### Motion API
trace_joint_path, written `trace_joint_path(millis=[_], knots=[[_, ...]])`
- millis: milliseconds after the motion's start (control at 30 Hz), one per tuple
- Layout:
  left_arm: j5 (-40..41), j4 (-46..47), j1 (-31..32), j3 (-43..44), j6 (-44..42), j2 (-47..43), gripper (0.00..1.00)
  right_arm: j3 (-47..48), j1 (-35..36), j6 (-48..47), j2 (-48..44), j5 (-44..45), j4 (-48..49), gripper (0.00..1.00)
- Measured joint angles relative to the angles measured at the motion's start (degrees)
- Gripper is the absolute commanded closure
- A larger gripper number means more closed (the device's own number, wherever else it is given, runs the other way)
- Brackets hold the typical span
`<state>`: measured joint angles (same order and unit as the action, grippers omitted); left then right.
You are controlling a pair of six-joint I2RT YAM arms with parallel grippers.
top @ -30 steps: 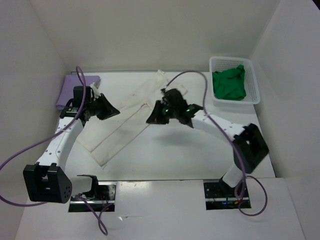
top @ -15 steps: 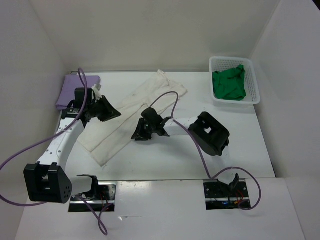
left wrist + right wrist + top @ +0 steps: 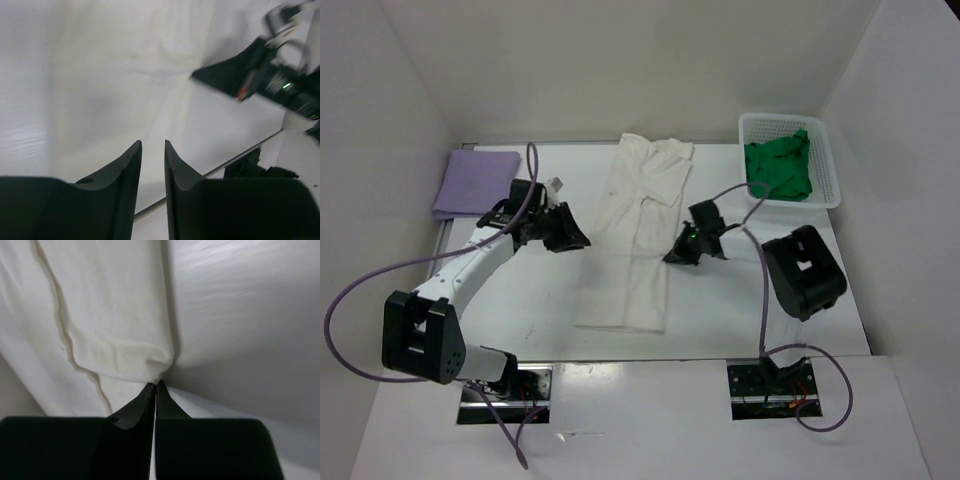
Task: Fold and stack the t-shirts
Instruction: Rotate the tshirt 90 degrees, then grab the bottom of the folded rectangular tshirt with both arms
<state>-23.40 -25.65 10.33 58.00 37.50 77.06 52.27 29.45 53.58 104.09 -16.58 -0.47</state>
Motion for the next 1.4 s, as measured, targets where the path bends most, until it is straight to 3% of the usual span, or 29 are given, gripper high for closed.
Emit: trace_joint_path(millis=[67, 167, 300, 467, 600, 700, 833, 1133, 1267, 1300, 1400], knots=[[0.2, 0.2, 3.0, -0.2, 0.0, 2.2, 0.6, -1.6, -7.1, -3.6, -3.8, 2.1, -4.1, 0.83], [0.3, 0.4, 6.4, -1.2, -0.1, 3.9, 0.51, -3.3, -12.2, -7.6, -9.5, 3.1, -8.4, 0.39], [-0.5, 0.3, 8.2, -5.0, -0.1, 5.0, 0.47, -7.8, -10.3, -7.8, -17.7, 2.9, -10.3, 0.33], [-1.8, -0.1, 13.4, -10.0, 0.0, 8.0, 0.43, -18.5, -7.7, -2.9, -31.5, 3.3, -12.2, 0.33], [-4.1, 0.4, 18.5, -14.5, 0.5, 9.0, 0.4, -28.3, -6.3, 3.5, -44.5, 4.5, -15.9, 0.44], [-5.3, 0.8, 20.5, -15.7, 1.7, 10.9, 0.4, -34.0, -5.2, 8.5, -53.5, 4.8, -19.1, 0.45], [-6.1, 2.5, 21.4, -15.8, 3.1, 13.2, 0.5, -38.8, -4.4, 13.1, -60.8, 4.6, -21.4, 0.48], [-6.9, 5.2, 21.9, -16.6, 4.9, 14.0, 0.62, -41.5, 0.4, 17.9, -60.6, 3.9, -20.2, 0.58], [-7.0, 6.0, 22.3, -17.3, 5.1, 14.0, 0.8, -41.1, 4.7, 19.5, -54.6, 3.8, -16.0, 0.87], [-7.1, 6.2, 22.3, -17.5, 5.0, 14.0, 0.91, -40.4, 6.0, 19.9, -52.8, 4.1, -15.3, 0.96], [-7.4, 6.4, 22.5, -18.4, 4.9, 13.3, 0.99, -37.7, 10.3, 20.9, -50.3, 5.9, -16.2, 1.0]])
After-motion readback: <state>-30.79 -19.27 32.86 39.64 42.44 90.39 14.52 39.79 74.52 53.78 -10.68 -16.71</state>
